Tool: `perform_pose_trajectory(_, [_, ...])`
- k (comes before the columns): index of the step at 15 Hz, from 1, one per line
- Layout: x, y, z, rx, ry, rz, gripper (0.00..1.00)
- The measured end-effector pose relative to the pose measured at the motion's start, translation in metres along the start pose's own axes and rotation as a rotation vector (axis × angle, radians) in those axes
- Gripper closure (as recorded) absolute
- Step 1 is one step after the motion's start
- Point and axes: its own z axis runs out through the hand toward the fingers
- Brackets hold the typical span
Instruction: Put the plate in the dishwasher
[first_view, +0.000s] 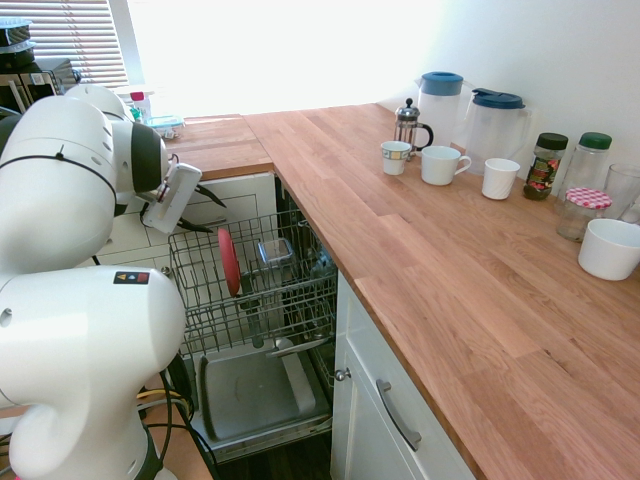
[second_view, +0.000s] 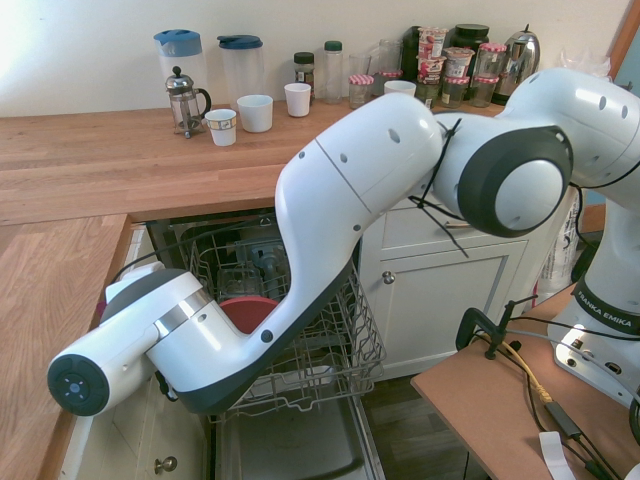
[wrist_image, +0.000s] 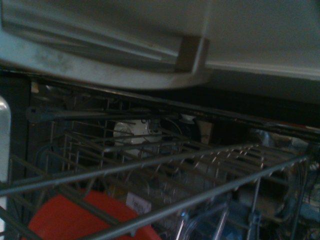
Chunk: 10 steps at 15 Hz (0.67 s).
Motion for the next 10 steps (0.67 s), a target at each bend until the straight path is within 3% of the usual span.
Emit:
perform_pose_trajectory(4, [0.014, 0.027, -0.065, 0.059, 0.015, 0.020, 0.00])
perform_pose_trajectory(10, [0.002, 0.075, -0.091, 0.069, -0.028, 0.062, 0.00])
